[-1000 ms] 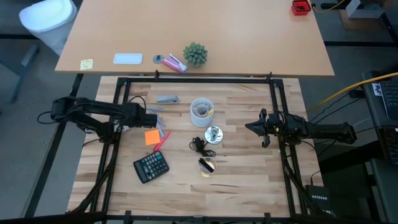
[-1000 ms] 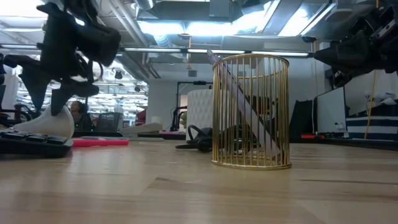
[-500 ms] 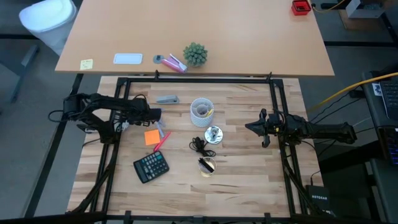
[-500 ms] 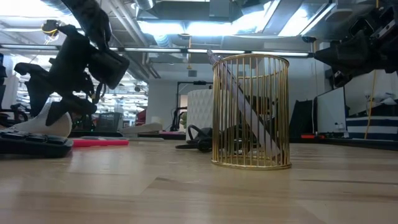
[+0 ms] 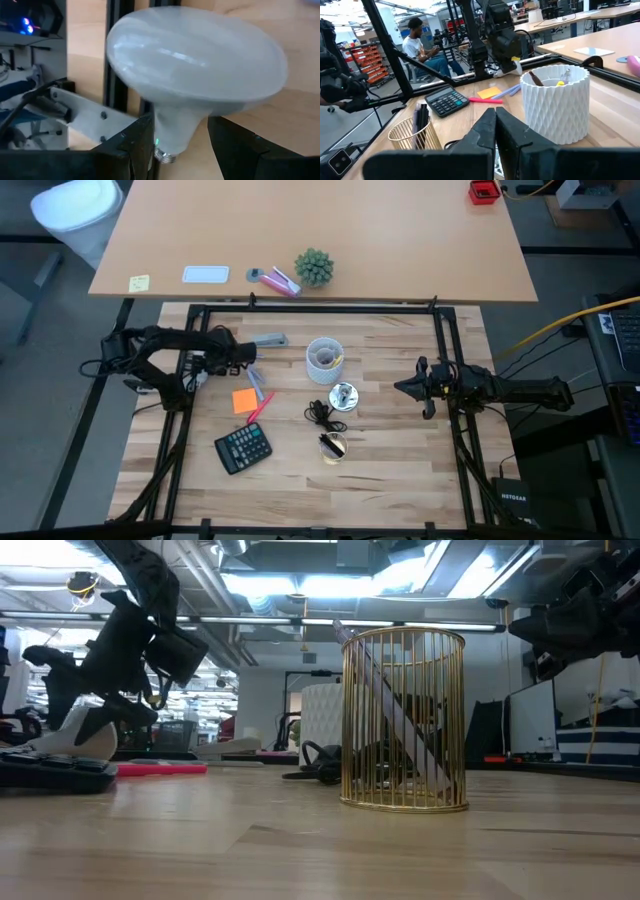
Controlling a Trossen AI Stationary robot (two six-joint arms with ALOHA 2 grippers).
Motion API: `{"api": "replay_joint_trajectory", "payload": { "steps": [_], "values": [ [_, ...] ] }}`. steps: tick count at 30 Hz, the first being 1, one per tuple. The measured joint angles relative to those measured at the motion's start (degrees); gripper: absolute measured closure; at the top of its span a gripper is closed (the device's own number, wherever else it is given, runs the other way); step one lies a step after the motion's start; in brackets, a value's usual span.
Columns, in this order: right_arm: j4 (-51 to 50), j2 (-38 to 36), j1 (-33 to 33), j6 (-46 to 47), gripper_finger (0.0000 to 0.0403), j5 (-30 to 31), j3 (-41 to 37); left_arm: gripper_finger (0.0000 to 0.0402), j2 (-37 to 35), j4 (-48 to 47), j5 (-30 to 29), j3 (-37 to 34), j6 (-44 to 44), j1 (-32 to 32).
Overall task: Screw lightbulb
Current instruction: Insert the lightbulb into the lamp
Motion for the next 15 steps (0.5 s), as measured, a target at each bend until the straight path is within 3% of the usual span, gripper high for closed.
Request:
{"api": "replay_joint_trajectory", "payload": {
  "steps": [15],
  "values": [
    [0.06, 0.0, 0.01, -0.01, 0.0391, -0.01, 0.0, 0.0224, -0.29, 17.17, -0.7, -7.2, 5.26, 5.57]
  ]
}}
